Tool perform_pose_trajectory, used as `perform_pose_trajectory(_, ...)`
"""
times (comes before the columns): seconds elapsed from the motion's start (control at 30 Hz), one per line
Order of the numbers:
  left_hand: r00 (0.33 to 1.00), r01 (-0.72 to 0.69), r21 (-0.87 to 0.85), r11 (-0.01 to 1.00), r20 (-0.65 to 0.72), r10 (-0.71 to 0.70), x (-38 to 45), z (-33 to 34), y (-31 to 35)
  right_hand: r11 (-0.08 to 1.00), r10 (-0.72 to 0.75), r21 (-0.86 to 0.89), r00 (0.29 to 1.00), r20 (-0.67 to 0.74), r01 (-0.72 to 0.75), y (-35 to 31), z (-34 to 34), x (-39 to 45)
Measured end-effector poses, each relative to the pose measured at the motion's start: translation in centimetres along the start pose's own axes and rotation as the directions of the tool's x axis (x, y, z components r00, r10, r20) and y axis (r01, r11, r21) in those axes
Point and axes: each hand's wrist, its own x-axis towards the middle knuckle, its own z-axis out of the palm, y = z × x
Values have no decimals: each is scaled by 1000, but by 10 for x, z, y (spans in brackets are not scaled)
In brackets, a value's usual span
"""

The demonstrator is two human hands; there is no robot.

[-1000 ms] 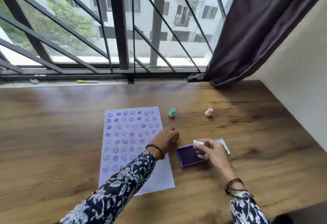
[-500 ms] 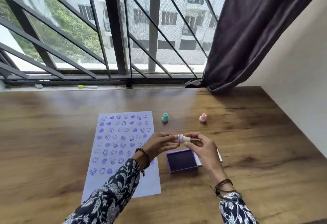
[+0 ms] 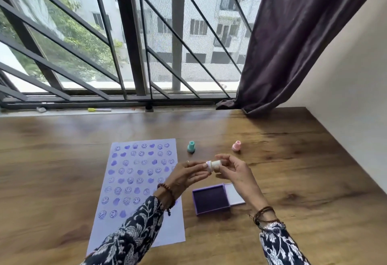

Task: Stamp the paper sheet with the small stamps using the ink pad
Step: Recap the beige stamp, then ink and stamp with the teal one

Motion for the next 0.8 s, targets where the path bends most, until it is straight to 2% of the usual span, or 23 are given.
perform_pose_trajectory(0.07, 999, -32, -94, 995, 4, 32, 7, 3, -5, 993, 56, 109, 998, -42, -52, 9, 3, 4)
perform_pose_trajectory(0.13, 996, -86, -76, 993, -6, 86, 16, 7, -11, 986, 81, 154, 995, -64, -70, 20, 6, 7)
perform_pose_trajectory(0.23, 982, -177, 243, 954, -20, 188, 33, 11, -14, 997, 62, 62, 988, -145, -54, 33, 5, 16)
perform_pose_trajectory(0.33, 955, -243, 587, 772, 7, 296, 53, 12, -12, 974, -9, -221, 969, -246, -47, 42, 0, 33)
perform_pose_trajectory(0.4, 932, -256, 728, 636, 11, 362, 67, 13, -12, 927, -61, -371, 954, -293, -55, 45, -4, 49)
perform_pose_trajectory(0.5, 903, -218, 871, 440, 9, 429, 87, 12, -12, 866, -112, -497, 943, -313, -62, 49, -8, 71)
perform_pose_trajectory(0.67, 877, -136, 947, 291, -22, 480, 107, 15, -17, 842, -123, -536, 942, -311, -68, 53, -7, 97)
perform_pose_trajectory(0.8, 865, -122, 955, 270, -31, 501, 104, 20, -19, 883, -93, -460, 925, -368, -95, 51, -2, 94)
